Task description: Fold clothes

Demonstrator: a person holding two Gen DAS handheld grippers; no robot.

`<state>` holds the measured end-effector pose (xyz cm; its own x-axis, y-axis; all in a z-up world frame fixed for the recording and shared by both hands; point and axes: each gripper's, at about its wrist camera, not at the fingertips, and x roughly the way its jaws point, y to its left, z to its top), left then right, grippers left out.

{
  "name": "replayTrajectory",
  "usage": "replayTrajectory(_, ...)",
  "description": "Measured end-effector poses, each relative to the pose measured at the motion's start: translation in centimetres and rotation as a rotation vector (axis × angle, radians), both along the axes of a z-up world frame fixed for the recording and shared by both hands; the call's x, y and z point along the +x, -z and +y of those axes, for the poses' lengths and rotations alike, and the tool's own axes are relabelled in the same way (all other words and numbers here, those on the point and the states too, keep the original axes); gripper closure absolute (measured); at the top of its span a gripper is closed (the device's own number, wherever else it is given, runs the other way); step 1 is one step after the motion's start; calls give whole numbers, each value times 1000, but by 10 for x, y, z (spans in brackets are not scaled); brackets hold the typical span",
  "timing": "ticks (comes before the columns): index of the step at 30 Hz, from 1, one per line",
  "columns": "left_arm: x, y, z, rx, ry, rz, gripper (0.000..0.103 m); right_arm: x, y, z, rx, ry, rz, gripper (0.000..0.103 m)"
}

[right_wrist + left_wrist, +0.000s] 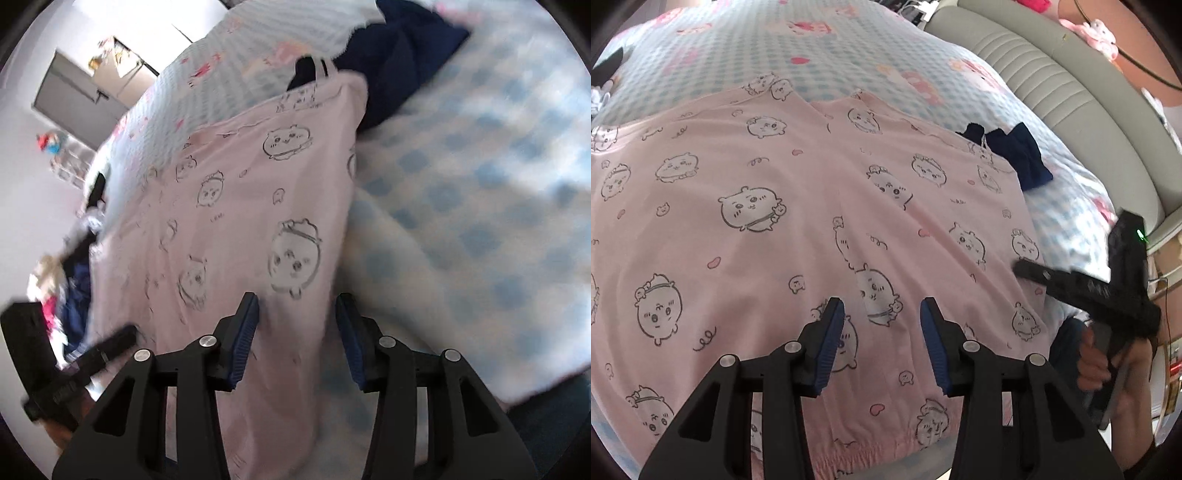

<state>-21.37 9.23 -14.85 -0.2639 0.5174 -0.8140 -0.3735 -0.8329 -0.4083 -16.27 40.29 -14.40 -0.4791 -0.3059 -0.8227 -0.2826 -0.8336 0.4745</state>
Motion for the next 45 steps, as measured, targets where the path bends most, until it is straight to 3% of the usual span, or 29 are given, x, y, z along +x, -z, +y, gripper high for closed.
replayTrajectory(1,0,2,0,-3,3,-5,59,-6,2,-3,-15,-18,13,79)
replayTrajectory(4,2,6,-1,-5,9,-21,59,-18,-2,-7,-21,-40,49,95)
replayTrajectory(7,2,7,-2,-4,16,-23,59,-17,-22,-7,70,-28,89,100)
replayTrajectory(11,2,6,-7,2,10,-23,59,1,-54,-9,319,-46,117,100)
replayTrajectory(14,3,4,-11,7,4,-22,59,3,-37,6,377,-27,36,100)
replayTrajectory(15,3,4,-12,9,2,-21,59,3,-22,18,362,4,-20,100)
replayTrajectory(18,3,2,-16,15,-4,-20,59,10,-16,34,266,62,-11,98)
replayTrajectory(20,3,2,-19,19,-9,-20,58,19,-22,36,170,40,31,81)
replayTrajectory(21,2,1,-22,24,-14,-22,58,20,-21,35,126,26,44,63)
replayTrajectory(22,2,1,-25,29,-19,-23,58,21,-21,35,82,12,56,57)
replayTrajectory(23,1,0,-28,28,-25,-23,58,22,-20,35,38,-2,69,54)
replayTrajectory(29,-1,-17,-64,7,-129,27,58,13,-18,33,-9,9,78,49)
replayTrajectory(33,11,-17,-109,-110,-260,60,58,32,-25,28,-89,7,140,43)
replayTrajectory(34,15,-15,-125,-115,-311,58,58,34,-24,25,-113,2,139,43)
replayTrajectory(37,21,-1,-179,-22,-498,-6,57,34,-12,10,-79,-16,107,45)
replayTrajectory(38,21,5,-196,11,-552,-34,57,34,-8,5,-67,-23,96,50)
replayTrajectory(39,20,11,-208,33,-586,-54,57,34,-4,0,-56,-29,85,65)
replayTrajectory(40,18,15,-217,56,-607,-70,57,34,-2,-3,-45,-15,85,72)
replayTrajectory(42,12,20,-224,87,-602,-82,57,32,-2,-14,-29,-15,88,72)
replayTrajectory(45,6,19,-221,17,-630,-66,57,31,-6,-24,-23,-23,109,72)
